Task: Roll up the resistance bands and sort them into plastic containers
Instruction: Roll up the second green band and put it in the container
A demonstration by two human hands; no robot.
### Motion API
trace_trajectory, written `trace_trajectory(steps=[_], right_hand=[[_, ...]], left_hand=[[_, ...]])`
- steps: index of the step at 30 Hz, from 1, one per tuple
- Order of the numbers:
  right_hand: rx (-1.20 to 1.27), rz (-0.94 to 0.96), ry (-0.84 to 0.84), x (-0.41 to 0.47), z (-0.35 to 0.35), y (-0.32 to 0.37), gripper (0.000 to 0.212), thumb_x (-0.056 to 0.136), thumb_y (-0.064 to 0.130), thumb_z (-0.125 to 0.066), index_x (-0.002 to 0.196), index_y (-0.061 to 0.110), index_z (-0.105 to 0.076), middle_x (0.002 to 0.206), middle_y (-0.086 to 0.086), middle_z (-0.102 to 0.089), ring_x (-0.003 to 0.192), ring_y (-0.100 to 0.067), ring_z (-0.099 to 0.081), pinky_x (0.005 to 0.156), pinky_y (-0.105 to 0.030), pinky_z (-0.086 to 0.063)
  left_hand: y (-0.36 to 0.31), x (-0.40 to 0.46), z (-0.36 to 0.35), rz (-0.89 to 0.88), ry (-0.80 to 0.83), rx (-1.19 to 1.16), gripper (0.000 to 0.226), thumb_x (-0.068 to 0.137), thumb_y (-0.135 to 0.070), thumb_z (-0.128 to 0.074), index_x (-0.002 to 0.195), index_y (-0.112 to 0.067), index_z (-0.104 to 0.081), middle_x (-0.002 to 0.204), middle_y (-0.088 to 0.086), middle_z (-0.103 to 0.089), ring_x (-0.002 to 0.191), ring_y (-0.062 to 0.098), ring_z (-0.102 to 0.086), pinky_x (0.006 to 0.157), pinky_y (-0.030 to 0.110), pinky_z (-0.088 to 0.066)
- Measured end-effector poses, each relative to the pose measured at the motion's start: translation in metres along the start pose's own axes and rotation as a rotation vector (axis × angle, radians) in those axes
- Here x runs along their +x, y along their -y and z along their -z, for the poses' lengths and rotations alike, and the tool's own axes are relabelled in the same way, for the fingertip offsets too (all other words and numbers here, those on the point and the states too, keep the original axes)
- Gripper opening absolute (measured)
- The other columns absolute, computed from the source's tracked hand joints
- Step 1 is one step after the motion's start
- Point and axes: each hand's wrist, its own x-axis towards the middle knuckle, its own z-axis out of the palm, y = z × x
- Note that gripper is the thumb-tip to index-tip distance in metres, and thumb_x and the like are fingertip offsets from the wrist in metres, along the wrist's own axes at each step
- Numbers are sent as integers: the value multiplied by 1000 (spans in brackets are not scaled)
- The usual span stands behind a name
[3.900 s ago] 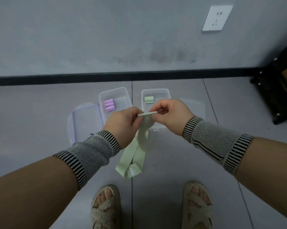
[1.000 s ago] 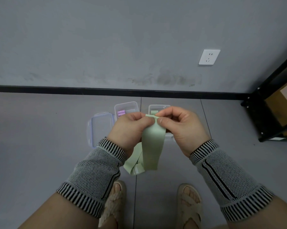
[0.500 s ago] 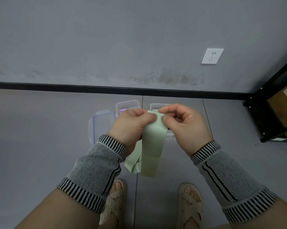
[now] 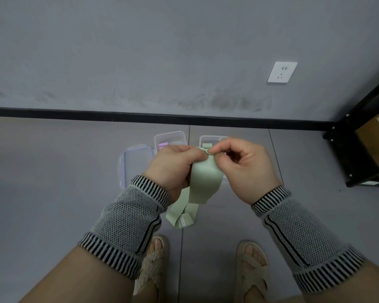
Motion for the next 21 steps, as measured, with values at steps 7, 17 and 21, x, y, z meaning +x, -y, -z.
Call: trace_trajectory(steps=[7, 17, 21], right_hand=[[-103, 34, 7, 0, 0, -3, 24, 83, -1, -62, 77, 21, -71, 75, -6, -65, 67, -17, -57, 61, -25, -48], [-100, 57, -4, 1, 0, -6, 28, 83, 1, -63, 76, 27, -70, 78, -4, -66, 70, -16, -60, 65, -29, -52], [-29, -1, -14, 2, 0, -5, 24, 83, 0, -64, 79, 21, -73, 84, -6, -70, 77, -20, -65, 73, -34, -55]], left_hand=[[-1, 0, 1, 85, -55, -78, 5, 81, -6, -51, 82, -7, -56, 86, 17, -44, 75, 28, -36, 61, 31, -36], [0, -2, 3, 28, 12, -37, 17, 87, -14, -60, 85, 0, -68, 82, 20, -62, 74, 29, -55, 69, 34, -48], [2, 0, 5, -32, 42, 5, 16, 89, -12, -59, 83, 0, -67, 77, 16, -63, 70, 26, -58, 65, 31, -49]])
